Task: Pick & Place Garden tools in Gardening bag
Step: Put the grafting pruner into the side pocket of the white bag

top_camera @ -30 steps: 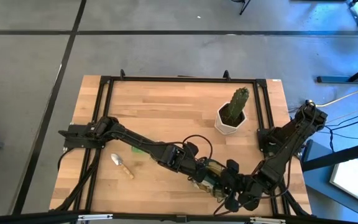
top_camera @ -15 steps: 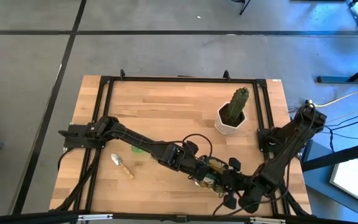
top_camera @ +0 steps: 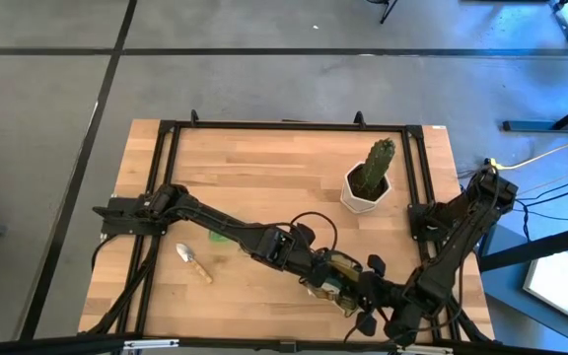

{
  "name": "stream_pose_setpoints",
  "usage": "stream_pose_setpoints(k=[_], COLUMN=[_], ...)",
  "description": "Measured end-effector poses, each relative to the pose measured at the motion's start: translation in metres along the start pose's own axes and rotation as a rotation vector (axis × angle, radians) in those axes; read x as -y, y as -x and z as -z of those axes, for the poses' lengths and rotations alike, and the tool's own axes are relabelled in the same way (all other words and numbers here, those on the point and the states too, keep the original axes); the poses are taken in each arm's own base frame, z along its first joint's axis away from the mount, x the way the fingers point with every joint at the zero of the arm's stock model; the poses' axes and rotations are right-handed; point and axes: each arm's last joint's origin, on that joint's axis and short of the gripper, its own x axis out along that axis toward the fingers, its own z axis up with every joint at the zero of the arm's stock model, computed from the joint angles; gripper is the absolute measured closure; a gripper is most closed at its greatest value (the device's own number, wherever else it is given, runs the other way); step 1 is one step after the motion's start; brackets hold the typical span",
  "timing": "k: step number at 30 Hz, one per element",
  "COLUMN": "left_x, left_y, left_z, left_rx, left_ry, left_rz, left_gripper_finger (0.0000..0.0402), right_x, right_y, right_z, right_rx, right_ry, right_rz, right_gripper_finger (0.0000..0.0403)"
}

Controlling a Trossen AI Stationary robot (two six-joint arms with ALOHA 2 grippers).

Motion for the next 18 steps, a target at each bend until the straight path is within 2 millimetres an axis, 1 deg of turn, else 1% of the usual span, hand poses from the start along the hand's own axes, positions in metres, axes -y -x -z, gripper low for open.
stream_pose_setpoints(k=[4,8,14,18], left_x=[0.0001,0.0002,-0.0008,-0.0014], left_y=[0.0000,0.0000,-0.0009,-0.0015], left_z=[-0.0002,-0.0002,-0.0030,-0.0047], left_rx=[0.001,0.001,0.003,-0.006], left_ry=[-0.001,-0.007,-0.006,-0.009], left_rz=[0.001,0.002,-0.002,-0.001], left_gripper_finger=[0.0400,0.0400,0.0400,0.0400], right_x=[0.0007,-0.0014,0.0025,0.0039], right_y=[0.0002,0.0011,-0.0012,-0.0040], right_z=[0.0008,0.0010,-0.0033,-0.0067], right_rx=[-0.028,-0.022,0.064,0.079], right_ry=[0.015,0.077,0.108,0.115], right_rz=[-0.003,-0.021,0.043,0.058], right_gripper_finger=[0.0375,0.0375,0.0375,0.0375])
